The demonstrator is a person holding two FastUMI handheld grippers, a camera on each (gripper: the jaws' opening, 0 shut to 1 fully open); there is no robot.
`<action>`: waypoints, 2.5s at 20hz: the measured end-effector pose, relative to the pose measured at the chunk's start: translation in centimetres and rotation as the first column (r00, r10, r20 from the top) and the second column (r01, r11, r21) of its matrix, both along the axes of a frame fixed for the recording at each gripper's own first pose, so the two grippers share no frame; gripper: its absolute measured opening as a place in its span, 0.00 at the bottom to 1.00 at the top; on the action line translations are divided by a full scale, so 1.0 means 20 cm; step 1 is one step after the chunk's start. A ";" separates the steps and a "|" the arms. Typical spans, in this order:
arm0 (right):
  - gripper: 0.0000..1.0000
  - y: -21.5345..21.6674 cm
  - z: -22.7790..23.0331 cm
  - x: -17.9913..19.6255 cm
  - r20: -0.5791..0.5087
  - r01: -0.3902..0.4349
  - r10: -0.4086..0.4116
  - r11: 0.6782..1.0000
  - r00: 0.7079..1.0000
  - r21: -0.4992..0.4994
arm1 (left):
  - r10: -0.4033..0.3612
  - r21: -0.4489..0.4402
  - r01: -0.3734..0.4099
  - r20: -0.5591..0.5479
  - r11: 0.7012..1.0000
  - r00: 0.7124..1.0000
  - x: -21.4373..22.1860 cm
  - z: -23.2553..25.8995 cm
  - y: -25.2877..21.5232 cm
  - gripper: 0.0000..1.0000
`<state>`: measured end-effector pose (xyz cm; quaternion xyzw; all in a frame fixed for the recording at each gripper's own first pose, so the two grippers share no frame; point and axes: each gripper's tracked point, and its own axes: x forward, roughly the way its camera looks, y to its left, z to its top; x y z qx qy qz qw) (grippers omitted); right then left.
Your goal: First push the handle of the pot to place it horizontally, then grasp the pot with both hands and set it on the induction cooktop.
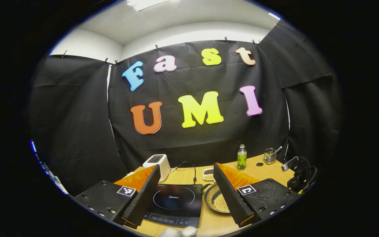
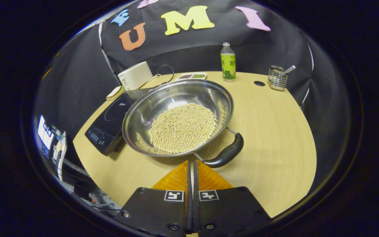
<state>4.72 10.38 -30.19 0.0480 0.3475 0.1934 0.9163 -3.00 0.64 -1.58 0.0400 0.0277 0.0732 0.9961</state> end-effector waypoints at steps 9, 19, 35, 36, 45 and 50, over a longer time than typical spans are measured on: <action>0.04 -0.14 0.01 0.10 0.009 0.029 -0.028 0.999 1.000 -0.028 | 0.028 0.003 -0.028 -0.011 1.000 1.000 0.03 -0.03 0.03 0.96; 0.04 -0.24 0.05 0.23 0.026 0.022 -0.021 0.997 0.999 -0.071 | 0.073 0.000 -0.073 -0.023 0.997 0.997 0.04 -0.05 0.04 0.96; 0.04 -0.37 0.07 0.43 0.042 -0.040 0.045 0.993 0.998 -0.113 | 0.165 -0.006 -0.166 -0.060 0.986 0.985 0.11 -0.11 -0.02 0.96; 0.03 -0.38 0.07 0.45 0.043 -0.044 0.049 0.993 0.998 -0.113 | 0.167 -0.003 -0.168 -0.061 0.986 0.984 0.11 -0.11 -0.03 0.96; 0.04 -0.44 0.07 0.50 0.049 -0.032 0.039 0.991 0.998 -0.133 | 0.163 -0.003 -0.164 -0.076 0.987 0.984 0.17 -0.16 -0.07 0.96; 0.07 -0.53 0.15 0.48 0.116 0.056 -0.040 0.989 0.992 -0.136 | 0.126 -0.058 -0.132 -0.103 0.990 0.987 0.22 -0.26 -0.05 0.96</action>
